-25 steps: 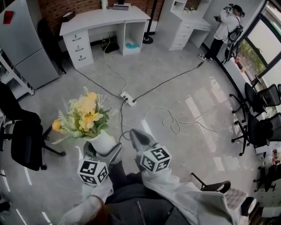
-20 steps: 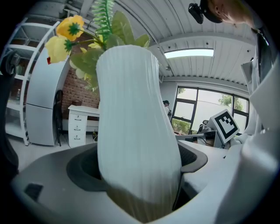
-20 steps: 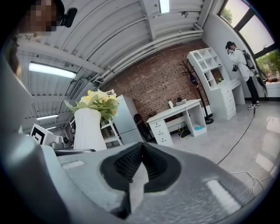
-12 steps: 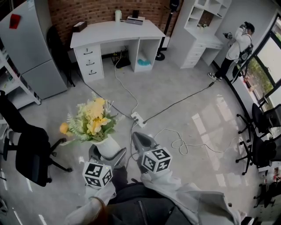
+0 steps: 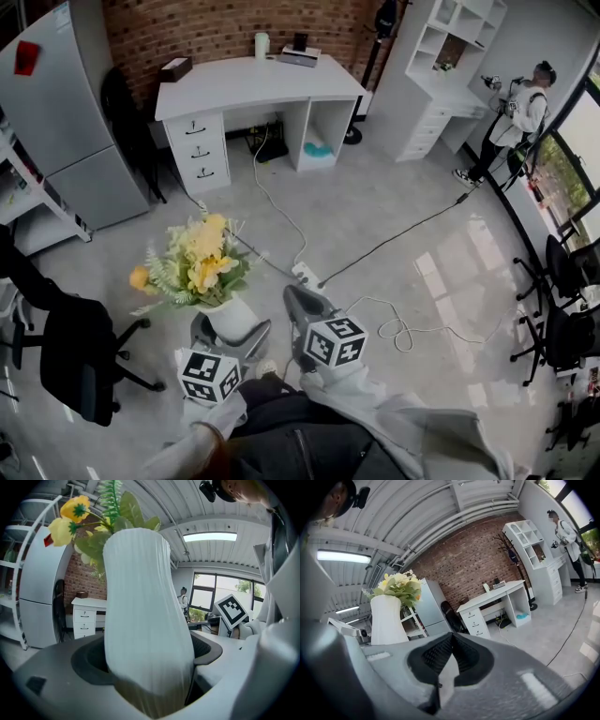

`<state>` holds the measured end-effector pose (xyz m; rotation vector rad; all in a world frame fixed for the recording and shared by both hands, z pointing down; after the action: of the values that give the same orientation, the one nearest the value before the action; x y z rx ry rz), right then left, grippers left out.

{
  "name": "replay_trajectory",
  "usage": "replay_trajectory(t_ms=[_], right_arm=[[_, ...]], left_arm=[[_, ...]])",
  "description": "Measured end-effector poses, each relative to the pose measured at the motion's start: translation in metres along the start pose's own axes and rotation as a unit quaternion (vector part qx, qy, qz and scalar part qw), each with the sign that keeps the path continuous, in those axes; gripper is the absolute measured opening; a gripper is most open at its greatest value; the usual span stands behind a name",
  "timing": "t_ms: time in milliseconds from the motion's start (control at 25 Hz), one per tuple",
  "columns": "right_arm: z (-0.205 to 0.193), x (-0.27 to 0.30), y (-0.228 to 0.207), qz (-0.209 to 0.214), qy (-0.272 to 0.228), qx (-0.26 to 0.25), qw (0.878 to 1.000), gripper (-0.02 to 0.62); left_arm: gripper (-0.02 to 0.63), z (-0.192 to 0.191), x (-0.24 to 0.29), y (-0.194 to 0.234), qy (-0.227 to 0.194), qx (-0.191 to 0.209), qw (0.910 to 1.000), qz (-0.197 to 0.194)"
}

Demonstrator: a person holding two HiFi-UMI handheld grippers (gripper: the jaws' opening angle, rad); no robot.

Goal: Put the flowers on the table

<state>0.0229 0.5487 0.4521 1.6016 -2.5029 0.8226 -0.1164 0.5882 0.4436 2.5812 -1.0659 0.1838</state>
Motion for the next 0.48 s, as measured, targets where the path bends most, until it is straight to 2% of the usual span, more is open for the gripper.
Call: replay_trajectory(t_ms=[280, 480], right_arm=[[-0.013, 0.015, -0.002, -0.004, -0.012, 0.001, 1.000, -0.002], [-0.022, 0.019, 0.001, 0.012, 0.012, -0.005, 1.000, -0.002]], left_arm=[[0.474, -0.013, 0.005, 0.014, -0.005, 0.013, 0.9998, -0.013], [0.474, -0.016, 0.007, 0.019, -0.010, 0.006, 0.9998, -0.014]])
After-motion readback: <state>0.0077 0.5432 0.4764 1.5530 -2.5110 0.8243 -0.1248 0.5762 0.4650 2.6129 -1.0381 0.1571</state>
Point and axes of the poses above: the fingertips, and each gripper's own axes: x forward along the fingers, y to its left, z out of its top, the point moved 4 cm from there along -x, backward along the fingers, and after that the axes turned 8 degrees about -z, right-handed, at the moved point
